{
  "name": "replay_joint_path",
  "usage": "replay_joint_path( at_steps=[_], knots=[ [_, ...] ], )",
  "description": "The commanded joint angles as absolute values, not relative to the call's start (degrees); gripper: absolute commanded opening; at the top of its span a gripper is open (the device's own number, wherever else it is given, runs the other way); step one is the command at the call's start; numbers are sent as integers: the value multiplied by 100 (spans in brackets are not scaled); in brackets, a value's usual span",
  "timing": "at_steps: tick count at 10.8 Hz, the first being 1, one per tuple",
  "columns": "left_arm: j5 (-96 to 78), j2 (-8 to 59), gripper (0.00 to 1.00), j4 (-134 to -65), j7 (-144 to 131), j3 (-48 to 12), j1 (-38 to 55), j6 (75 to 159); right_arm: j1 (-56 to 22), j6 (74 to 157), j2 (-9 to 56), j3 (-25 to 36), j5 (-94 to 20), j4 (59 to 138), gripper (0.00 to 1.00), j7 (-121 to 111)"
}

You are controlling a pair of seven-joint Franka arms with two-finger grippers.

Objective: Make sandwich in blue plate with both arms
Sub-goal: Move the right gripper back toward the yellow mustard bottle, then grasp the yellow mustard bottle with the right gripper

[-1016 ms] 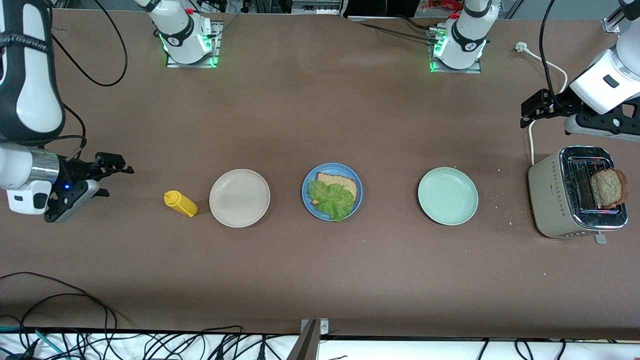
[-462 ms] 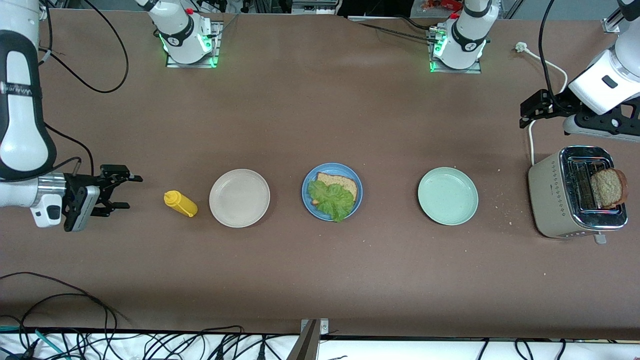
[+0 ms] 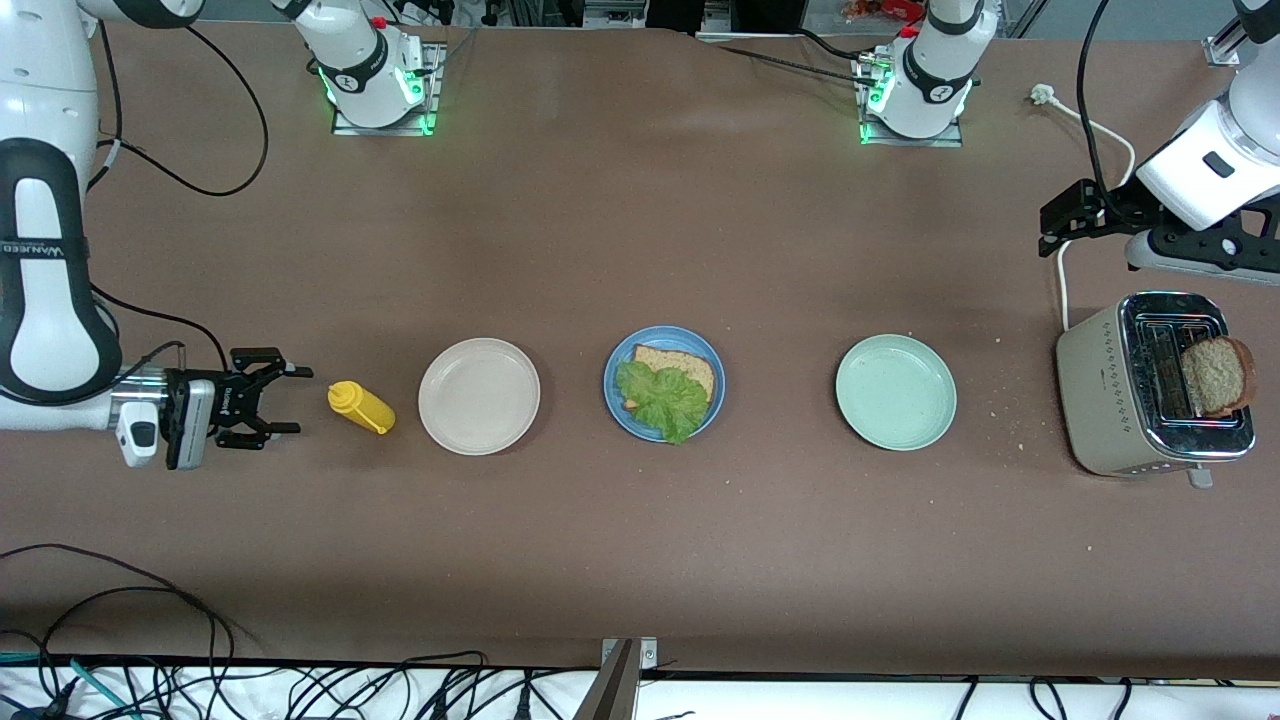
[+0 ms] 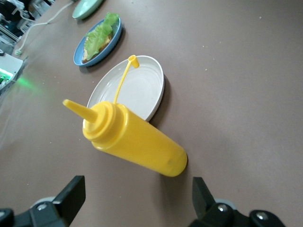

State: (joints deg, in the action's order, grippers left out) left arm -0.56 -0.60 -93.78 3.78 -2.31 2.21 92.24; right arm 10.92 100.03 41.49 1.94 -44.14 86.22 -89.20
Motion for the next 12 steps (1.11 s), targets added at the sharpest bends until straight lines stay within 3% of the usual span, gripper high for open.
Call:
replay_joint_path(
  at_steps=[1,12],
  knots=[
    [9,-44,100,-9281,404,-246,211,9141,1265,9984,4508,97,-5026,8534,100,-10130],
    [9,-44,100,-9281,396,-246,211,9141,1274,9914,5167,97,-6125,8604,100,-13533]
  ],
)
